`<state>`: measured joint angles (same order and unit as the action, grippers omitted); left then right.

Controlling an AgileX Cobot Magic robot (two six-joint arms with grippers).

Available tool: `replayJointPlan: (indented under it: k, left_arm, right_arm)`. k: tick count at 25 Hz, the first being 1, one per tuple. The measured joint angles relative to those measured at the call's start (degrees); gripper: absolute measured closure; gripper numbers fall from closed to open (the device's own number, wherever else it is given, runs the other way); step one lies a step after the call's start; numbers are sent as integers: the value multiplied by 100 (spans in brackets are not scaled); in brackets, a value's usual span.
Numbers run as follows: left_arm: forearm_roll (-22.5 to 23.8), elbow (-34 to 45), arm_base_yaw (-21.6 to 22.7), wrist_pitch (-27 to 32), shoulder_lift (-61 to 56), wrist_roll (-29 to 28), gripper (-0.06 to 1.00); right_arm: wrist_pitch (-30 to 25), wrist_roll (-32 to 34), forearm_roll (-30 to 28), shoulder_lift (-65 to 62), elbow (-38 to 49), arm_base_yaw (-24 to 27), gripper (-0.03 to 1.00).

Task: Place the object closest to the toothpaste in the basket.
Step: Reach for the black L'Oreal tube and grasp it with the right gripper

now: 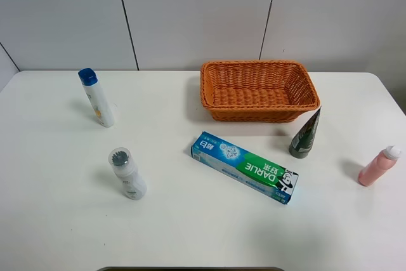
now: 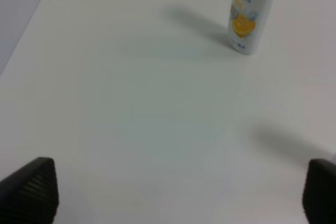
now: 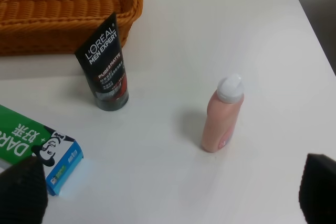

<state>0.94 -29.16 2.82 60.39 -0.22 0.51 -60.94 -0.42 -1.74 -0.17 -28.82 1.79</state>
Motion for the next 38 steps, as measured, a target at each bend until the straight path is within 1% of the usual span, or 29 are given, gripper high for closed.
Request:
replayJointPlan:
  k: [26, 34, 38]
  left_arm:
    - [0, 0, 0, 0, 0, 0, 0]
    - [0, 0, 0, 0, 0, 0, 0]
    - [0, 0, 0, 0, 0, 0, 0]
  right_arm:
    - [0, 0, 5, 0, 0, 0, -2]
    - [4, 0, 320, 28, 0, 0, -2]
    - [6, 5, 521, 356, -195, 0, -2]
